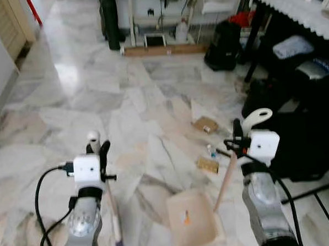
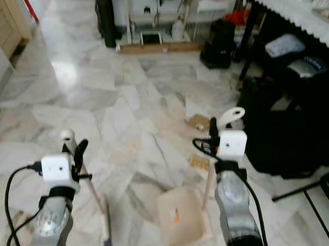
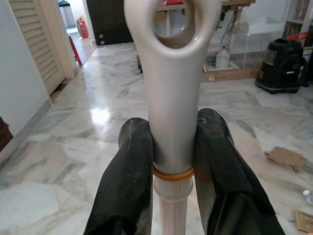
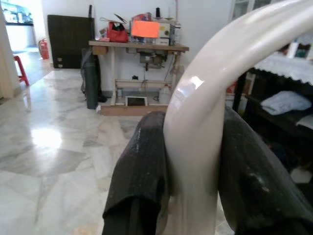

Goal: Sweep floor

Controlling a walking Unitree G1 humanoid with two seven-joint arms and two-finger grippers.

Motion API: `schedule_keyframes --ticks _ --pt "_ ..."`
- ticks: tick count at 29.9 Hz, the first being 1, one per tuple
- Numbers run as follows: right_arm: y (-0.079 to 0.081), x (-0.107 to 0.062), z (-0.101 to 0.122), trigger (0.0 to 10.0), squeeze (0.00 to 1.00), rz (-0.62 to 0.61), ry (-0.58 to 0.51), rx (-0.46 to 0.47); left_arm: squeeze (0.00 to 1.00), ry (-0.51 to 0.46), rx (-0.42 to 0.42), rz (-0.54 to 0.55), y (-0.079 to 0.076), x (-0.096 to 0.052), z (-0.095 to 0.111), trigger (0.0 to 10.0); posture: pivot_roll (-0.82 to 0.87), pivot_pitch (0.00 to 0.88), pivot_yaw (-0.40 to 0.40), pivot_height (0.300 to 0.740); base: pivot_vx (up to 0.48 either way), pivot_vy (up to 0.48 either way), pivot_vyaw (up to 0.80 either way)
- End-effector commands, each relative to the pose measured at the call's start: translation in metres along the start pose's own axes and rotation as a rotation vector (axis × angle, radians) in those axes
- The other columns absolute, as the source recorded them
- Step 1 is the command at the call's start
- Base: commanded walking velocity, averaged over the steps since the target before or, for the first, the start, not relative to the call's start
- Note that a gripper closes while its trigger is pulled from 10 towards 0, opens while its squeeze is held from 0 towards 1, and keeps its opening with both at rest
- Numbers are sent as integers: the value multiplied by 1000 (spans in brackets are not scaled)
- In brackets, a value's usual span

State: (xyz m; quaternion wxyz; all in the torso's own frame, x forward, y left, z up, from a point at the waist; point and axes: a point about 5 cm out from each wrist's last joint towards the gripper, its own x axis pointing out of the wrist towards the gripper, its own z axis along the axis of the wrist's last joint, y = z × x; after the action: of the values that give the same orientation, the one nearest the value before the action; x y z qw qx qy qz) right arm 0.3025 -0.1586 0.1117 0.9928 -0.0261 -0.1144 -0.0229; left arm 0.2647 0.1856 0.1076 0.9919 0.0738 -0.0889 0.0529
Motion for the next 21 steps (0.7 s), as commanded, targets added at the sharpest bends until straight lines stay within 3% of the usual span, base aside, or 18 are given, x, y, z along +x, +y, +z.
schedule_keyframes --ticks 1,21 --pt "-6 4 8 10000 0 -20 -38 14 0 -30 3 -4 -4 2 6 10000 -33 116 -59 740 289 0 0" --pt "-5 5 9 10000 0 -11 -48 -17 0 -33 5 0 -2 4 7 10000 -33 136 -48 740 293 0 0"
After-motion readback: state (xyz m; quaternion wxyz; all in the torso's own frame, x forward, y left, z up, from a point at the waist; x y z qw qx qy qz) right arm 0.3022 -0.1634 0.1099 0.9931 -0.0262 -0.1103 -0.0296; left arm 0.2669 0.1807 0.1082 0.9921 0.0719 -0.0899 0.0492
